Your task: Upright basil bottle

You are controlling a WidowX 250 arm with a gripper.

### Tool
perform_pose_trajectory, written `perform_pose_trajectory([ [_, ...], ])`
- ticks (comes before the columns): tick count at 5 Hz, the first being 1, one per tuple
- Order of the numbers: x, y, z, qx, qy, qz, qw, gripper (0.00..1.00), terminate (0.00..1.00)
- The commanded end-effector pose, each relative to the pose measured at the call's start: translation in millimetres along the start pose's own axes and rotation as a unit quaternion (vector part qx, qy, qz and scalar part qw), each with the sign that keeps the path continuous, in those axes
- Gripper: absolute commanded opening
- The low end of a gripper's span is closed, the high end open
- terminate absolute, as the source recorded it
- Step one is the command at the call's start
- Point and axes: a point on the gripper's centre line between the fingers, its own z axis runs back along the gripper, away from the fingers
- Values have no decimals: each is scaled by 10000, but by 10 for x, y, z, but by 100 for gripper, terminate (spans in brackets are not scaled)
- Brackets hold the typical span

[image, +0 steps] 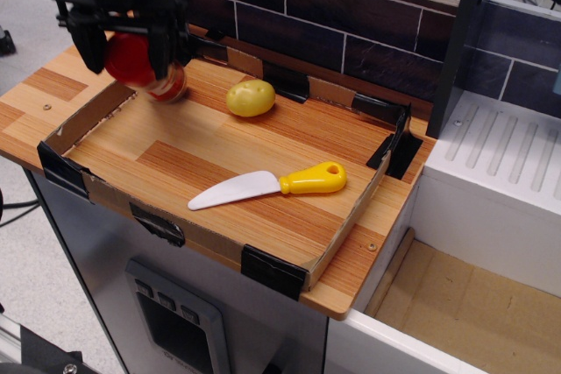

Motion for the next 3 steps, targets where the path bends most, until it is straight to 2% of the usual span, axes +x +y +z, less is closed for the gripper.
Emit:
perform_pose_trajectory([
  [1,274,42,447,-36,-600,220,9980,0,0],
  [2,361,28,399,162,-605,477,9969,100,0],
  [3,487,-18,343,257,-527,801,9951,100,0],
])
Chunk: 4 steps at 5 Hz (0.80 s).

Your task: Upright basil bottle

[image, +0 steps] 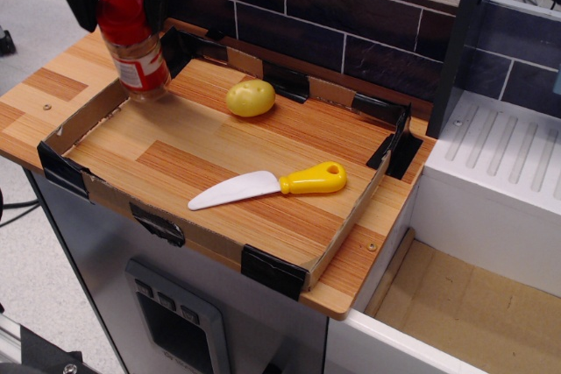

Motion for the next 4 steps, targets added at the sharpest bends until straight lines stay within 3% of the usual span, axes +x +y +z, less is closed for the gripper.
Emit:
perform_pose_trajectory([
  [1,272,-93,3,171,356,566,9976,100,0],
  [2,298,-105,99,83,257,560,9981,100,0],
  [3,337,-132,315,284,-218,365,9987,100,0],
  [4,419,-113,640,203,-853,325,9956,100,0],
])
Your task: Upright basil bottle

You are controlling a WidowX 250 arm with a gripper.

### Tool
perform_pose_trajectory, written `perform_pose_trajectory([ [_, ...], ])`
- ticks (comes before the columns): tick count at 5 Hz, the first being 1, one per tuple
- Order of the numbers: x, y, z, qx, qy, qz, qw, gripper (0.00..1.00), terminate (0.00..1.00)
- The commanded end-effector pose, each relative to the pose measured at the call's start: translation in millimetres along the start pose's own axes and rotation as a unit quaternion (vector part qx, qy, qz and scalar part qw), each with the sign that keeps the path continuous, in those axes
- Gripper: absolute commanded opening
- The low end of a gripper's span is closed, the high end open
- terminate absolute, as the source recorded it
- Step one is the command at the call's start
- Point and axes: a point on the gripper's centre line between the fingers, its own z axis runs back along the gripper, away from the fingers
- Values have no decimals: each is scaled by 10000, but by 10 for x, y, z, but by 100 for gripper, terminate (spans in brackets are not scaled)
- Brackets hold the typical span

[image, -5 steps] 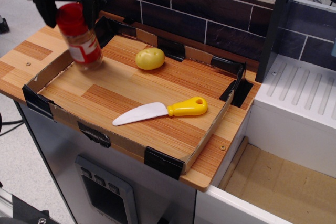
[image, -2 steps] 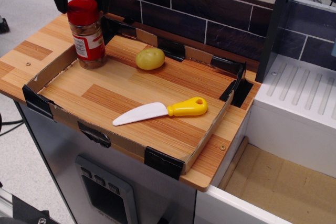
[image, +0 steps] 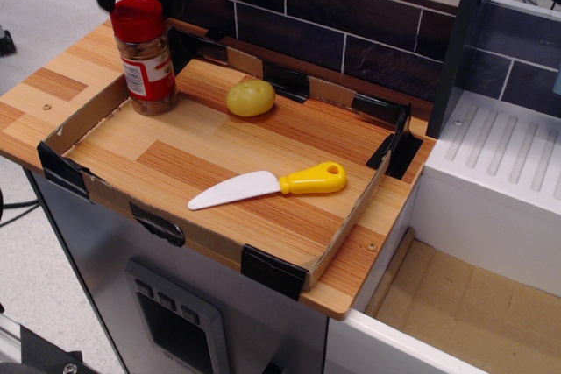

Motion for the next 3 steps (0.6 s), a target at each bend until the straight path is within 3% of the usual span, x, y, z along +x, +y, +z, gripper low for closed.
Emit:
perform_pose_trajectory([
  [1,148,0,740,-301,-872,-246,9954,100,0],
  [2,148,0,740,-301,-872,-246,9954,100,0],
  [3,148,0,740,-301,-872,-246,9954,100,100],
])
